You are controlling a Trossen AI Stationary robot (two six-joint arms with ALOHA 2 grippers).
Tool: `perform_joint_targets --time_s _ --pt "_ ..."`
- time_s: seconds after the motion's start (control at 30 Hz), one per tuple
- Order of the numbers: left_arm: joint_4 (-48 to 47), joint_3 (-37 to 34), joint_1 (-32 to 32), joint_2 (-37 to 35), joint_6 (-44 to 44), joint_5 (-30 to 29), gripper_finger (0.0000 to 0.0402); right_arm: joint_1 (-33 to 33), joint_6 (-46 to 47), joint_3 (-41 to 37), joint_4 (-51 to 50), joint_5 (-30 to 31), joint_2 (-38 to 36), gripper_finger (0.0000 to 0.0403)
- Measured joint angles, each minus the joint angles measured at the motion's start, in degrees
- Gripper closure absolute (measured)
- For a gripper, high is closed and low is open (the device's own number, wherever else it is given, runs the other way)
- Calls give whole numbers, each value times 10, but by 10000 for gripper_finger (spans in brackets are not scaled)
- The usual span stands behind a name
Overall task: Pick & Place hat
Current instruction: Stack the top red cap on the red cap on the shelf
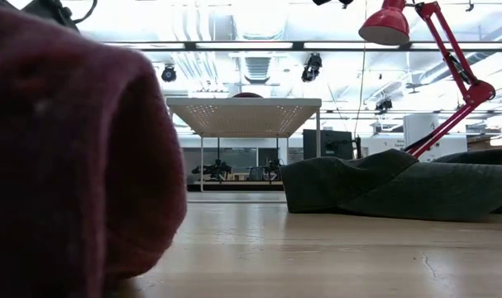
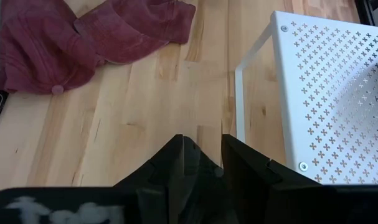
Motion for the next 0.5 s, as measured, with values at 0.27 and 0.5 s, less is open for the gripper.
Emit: perform_joint_targets --time_s 0.27,0.5 --pt "0 1 -4 83 -27 -42 225 0 -5 -2 0 0 0 293" --pt "13 6 -10 147 -31 -83 258 0 -12 -5 0 0 0 307"
